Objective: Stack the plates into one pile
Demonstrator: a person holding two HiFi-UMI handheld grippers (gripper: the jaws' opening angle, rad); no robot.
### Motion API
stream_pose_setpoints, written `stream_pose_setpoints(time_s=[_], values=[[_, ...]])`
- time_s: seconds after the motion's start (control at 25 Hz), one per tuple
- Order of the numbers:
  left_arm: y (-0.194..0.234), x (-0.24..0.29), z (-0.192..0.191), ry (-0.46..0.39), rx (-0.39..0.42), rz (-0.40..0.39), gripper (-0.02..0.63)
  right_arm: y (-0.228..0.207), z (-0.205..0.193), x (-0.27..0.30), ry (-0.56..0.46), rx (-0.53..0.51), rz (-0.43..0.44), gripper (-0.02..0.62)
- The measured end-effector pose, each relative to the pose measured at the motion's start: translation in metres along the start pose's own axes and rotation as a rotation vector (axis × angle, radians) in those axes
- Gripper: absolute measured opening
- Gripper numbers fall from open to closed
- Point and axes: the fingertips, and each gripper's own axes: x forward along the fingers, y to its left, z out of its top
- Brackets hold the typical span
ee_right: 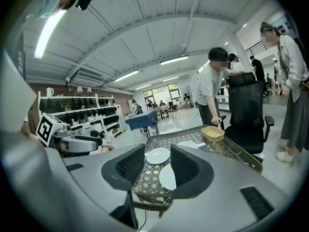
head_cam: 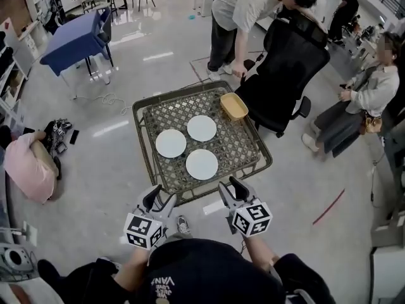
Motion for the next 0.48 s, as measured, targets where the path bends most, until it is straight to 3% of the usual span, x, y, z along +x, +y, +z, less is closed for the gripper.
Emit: stream_pose_setpoints(time_s=[0.2,0.48], values=[[0.020,0.017,0.000,0.031,0.011,-0.050,0.204,-0.003,-0.002,0.031,0.021,0.011,-0.030,0.152],[0.033,0.040,-0.016,0.091,-0.023,-0.057,0.204,-0.018,-0.015,0.061,0.088,0.015,-0.035,0.152]])
